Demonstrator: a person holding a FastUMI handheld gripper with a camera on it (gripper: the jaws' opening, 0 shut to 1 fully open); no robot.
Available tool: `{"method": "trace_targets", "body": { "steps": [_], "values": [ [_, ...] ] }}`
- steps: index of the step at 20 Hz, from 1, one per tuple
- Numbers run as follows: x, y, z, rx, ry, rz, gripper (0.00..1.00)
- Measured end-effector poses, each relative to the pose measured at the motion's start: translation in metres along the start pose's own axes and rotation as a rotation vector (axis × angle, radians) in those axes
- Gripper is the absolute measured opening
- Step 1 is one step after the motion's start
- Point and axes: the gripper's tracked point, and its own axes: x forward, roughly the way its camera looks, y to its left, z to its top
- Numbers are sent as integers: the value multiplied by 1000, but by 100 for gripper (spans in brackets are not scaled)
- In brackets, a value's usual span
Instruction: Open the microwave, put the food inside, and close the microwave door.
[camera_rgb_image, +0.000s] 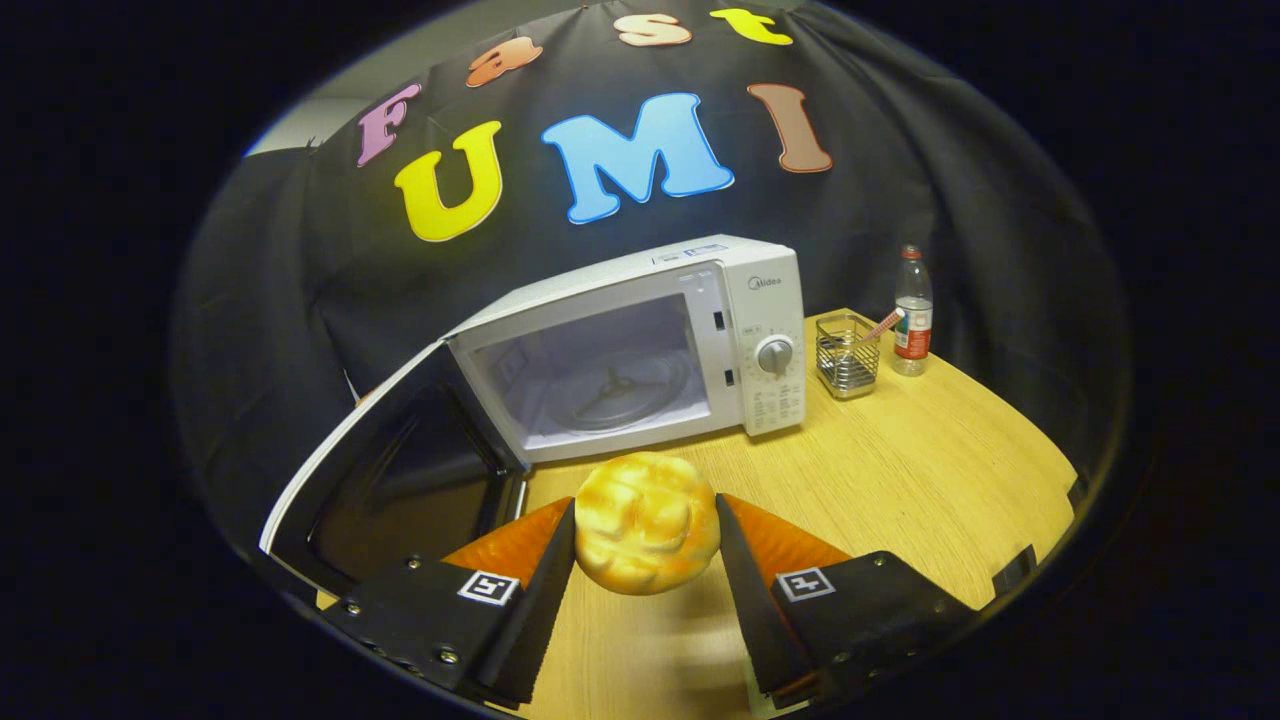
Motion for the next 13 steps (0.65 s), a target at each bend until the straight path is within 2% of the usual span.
{"method": "trace_targets", "body": {
  "steps": [13],
  "values": [
    [88, 38, 40, 97, -109, 90, 78]
  ]
}}
